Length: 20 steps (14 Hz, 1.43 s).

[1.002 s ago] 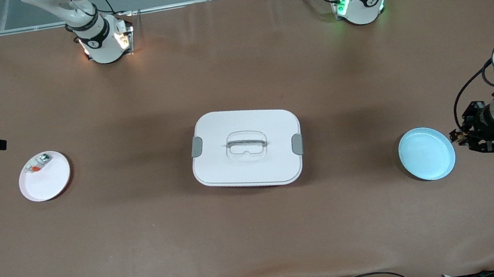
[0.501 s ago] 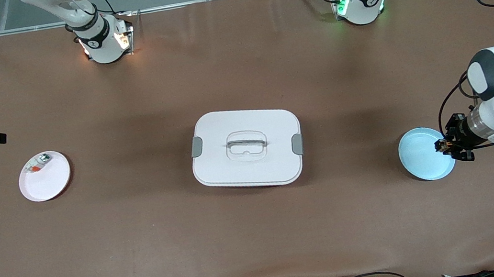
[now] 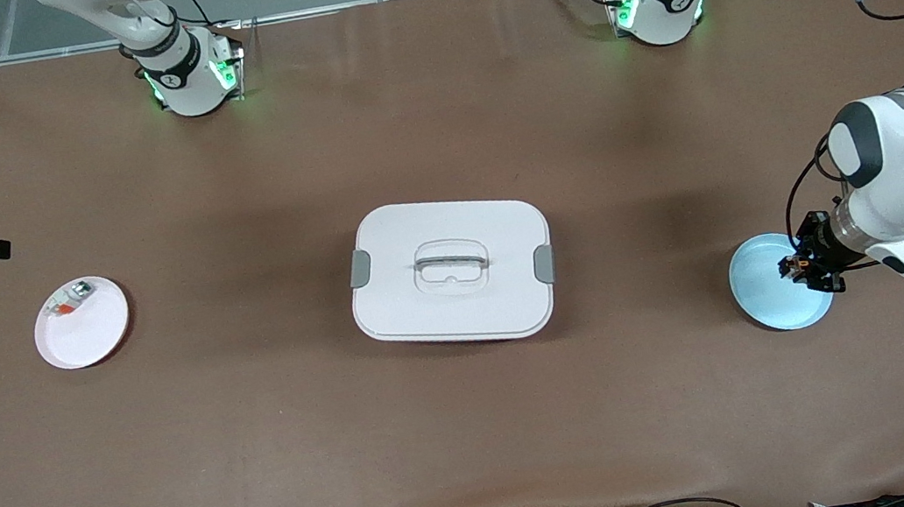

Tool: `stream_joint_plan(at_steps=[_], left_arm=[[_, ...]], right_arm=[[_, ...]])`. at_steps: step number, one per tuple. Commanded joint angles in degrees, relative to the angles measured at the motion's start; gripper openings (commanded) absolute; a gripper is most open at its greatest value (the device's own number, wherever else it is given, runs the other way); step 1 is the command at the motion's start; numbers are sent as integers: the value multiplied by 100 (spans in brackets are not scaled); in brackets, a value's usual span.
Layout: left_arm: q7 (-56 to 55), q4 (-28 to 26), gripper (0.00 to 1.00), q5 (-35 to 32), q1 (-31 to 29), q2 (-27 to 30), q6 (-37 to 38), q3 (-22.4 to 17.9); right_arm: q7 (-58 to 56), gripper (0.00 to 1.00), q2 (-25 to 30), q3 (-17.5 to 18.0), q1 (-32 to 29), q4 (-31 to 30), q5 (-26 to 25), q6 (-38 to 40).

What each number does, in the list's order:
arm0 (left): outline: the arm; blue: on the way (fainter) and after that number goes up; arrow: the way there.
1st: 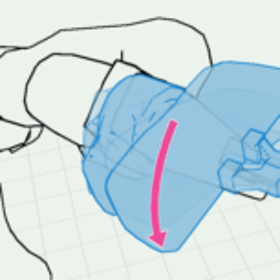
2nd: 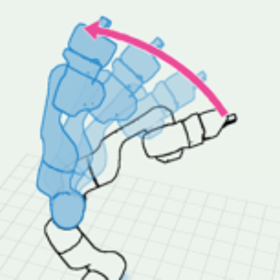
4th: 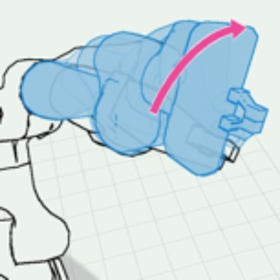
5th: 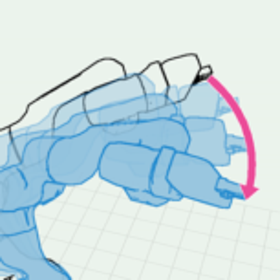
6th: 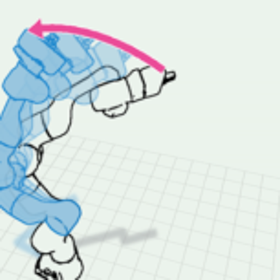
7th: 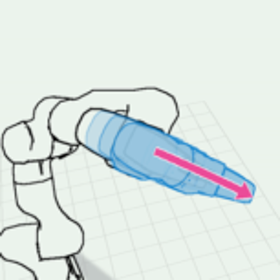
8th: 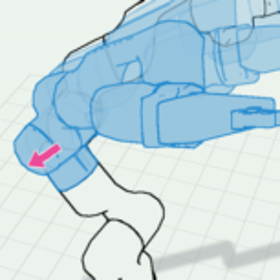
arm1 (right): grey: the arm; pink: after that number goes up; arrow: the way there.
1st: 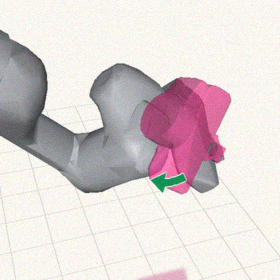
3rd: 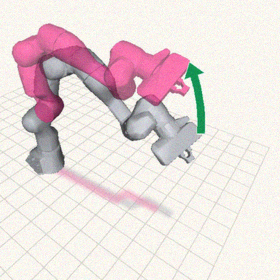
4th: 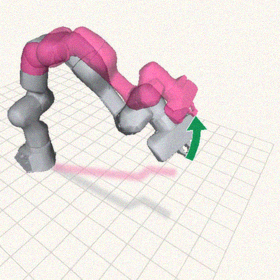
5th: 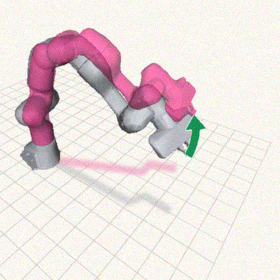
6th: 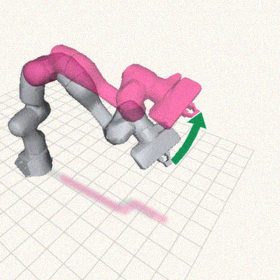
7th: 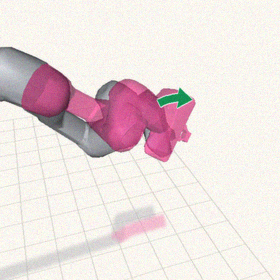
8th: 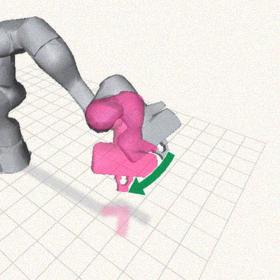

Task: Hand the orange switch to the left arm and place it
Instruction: 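Move the switch with the left gripper over the light-blue plate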

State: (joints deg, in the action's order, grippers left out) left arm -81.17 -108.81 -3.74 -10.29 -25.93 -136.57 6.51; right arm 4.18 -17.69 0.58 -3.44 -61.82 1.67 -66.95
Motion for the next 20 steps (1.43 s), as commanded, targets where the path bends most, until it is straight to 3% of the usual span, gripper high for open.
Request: stream_joint_plan(at_steps=[1,9,17,20], left_arm=[[-346,0,0,-275,-26,-237,-186,-36],[-795,149,0,-593,-35,-703,-414,-45],[-795,149,0,-628,-123,-870,-502,-36],[-795,141,5,-628,-123,-879,-502,-36]], right_arm=[[31,100,344,65,18,-304,35,-108],[30,100,1601,48,168,-2105,-44,-1171],[30,100,1803,56,168,-2404,-35,-1250],[39,100,1962,48,150,-2598,-26,-1356]])
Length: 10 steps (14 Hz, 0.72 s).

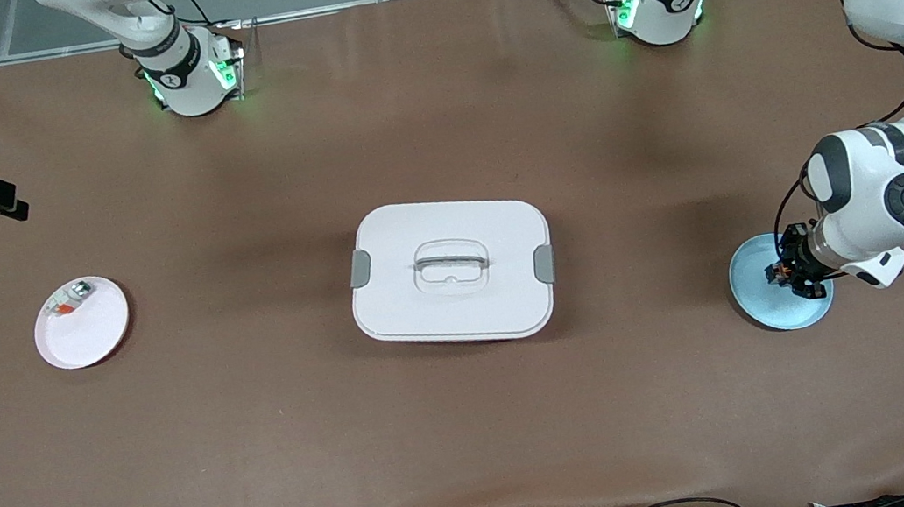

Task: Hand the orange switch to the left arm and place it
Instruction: 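Lower the switch onto the light-blue plate and open the left gripper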

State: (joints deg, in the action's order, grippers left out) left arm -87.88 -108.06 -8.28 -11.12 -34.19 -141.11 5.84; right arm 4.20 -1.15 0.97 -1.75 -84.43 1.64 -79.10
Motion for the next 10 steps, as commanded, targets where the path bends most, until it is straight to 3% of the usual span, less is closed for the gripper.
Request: stream_joint_plan(at_steps=[1,4,6,7,10], left_arm=[[-124,66,11,-173,-40,-53,-48,31],[-115,75,53,-173,-4,-88,-66,31],[-115,75,95,-174,-4,-71,-66,31],[-133,75,100,-173,30,-53,-66,22],[-142,101,100,-173,48,26,-57,31]], right_arm=[[37,100,326,8,-18,-346,-23,-140],[213,100,545,8,-18,-635,-23,-280],[222,100,738,17,-27,-908,-15,-456],[222,100,757,17,-35,-926,3,-466],[222,100,826,17,-62,-996,12,-465]])
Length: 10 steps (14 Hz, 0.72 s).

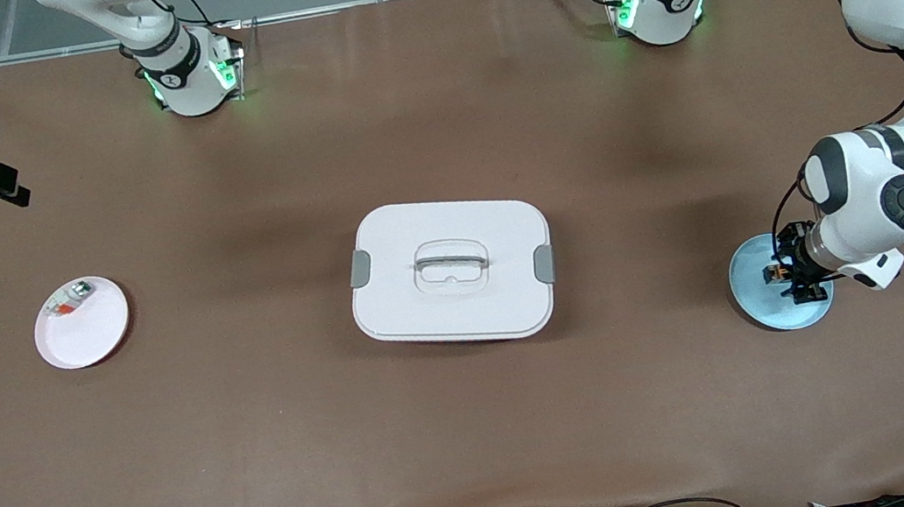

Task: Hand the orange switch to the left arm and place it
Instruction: 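Lower the switch onto the light-blue plate and open the left gripper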

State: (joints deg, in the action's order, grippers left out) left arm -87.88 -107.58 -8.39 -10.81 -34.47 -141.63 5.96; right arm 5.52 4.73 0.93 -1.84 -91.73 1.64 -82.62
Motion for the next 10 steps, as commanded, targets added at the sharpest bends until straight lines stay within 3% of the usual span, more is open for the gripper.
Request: stream_joint_plan(at_steps=[1,10], left_arm=[[-177,114,100,-163,27,55,21,28],[-81,317,100,-154,53,493,602,107]], right_arm=[[90,100,265,21,-53,-318,12,-122],[90,100,440,39,-71,-547,20,-263]])
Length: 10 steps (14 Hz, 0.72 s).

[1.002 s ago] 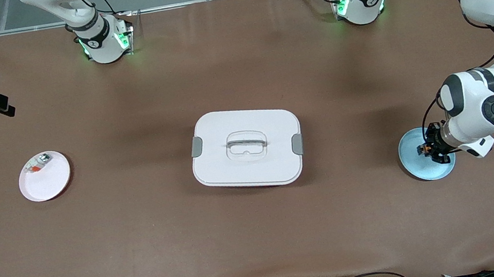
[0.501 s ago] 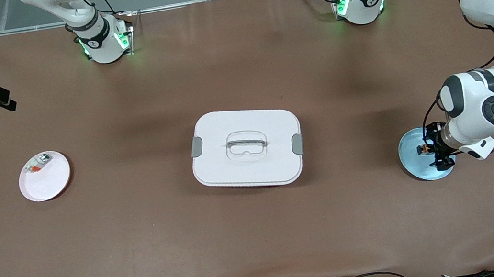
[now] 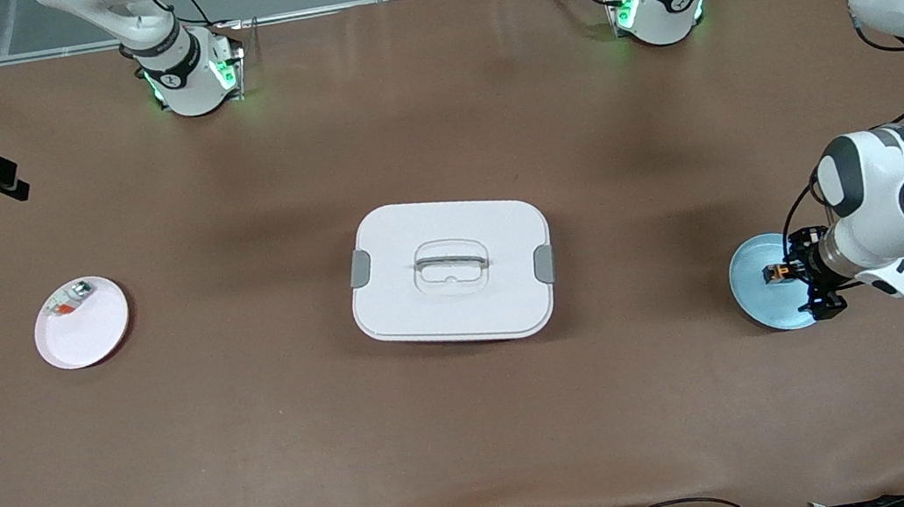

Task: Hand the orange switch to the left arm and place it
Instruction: 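Lower the switch onto the light-blue plate and open the left gripper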

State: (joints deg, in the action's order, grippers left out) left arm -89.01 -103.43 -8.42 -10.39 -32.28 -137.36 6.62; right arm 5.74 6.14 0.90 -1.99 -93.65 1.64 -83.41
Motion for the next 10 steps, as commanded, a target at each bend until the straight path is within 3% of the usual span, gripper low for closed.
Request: stream_joint_plan(at_steps=[1,4,7,10], left_arm=[[364,-151,100,-134,63,371,175,41],[2005,-362,100,-29,204,652,192,41],[4017,-608,100,567,379,933,210,-3],[5181,-705,100,736,503,1083,210,-30]], right_arm=[[67,100,309,42,-56,-364,20,-201],[67,100,309,33,-65,-364,20,-298],[67,100,309,16,-65,-338,11,-456],[85,100,309,7,-65,-329,11,-474]])
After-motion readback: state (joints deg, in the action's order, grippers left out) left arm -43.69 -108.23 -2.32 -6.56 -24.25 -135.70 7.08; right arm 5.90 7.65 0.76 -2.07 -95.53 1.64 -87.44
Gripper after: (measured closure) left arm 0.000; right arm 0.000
